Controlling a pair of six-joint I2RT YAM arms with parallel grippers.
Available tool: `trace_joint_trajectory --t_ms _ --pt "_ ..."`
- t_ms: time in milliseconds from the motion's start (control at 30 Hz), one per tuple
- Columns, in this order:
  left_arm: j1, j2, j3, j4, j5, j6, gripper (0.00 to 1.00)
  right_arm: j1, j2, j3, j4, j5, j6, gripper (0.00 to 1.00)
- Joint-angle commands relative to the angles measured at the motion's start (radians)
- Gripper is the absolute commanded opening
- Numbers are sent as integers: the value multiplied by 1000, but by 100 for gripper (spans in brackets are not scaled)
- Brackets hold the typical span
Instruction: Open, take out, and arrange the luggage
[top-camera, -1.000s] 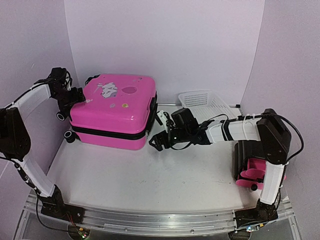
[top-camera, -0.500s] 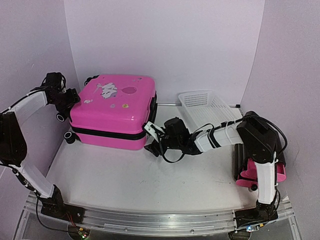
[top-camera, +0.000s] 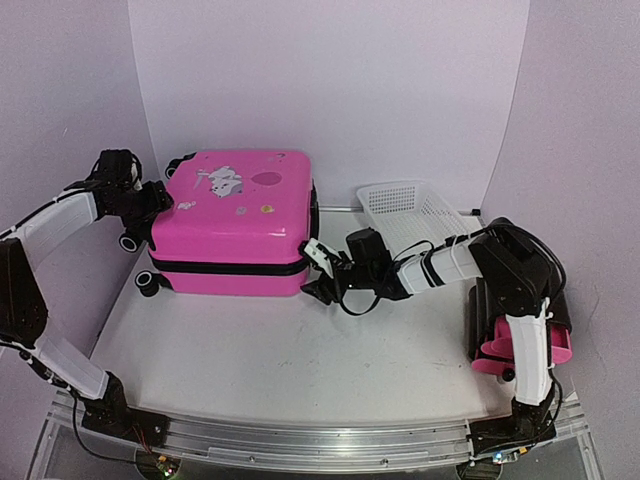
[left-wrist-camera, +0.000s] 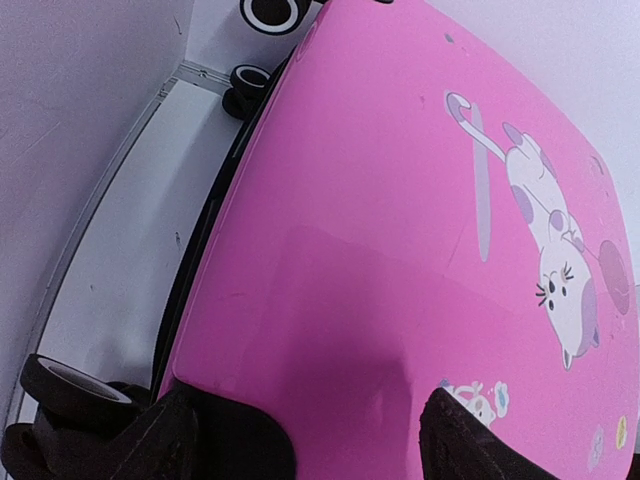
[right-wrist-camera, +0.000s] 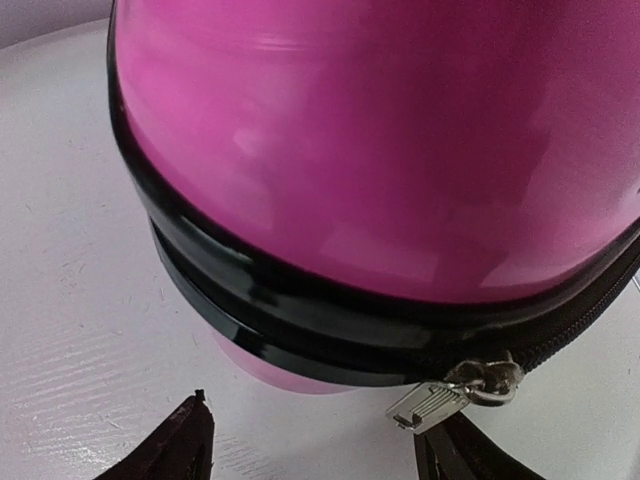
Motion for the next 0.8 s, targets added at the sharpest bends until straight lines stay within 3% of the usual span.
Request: trace_joint_trajectory --t_ms 0,267,767 --pt "-50 20 -63 -194 157 -58 77 13 -29 -9 118 -41 37 66" --pt "-51 13 -79 -187 150 -52 78 13 -69 -19 140 -57 81 64" --pt "-50 13 -76 -183 151 -49 78 13 -119 -24 172 -51 326 34"
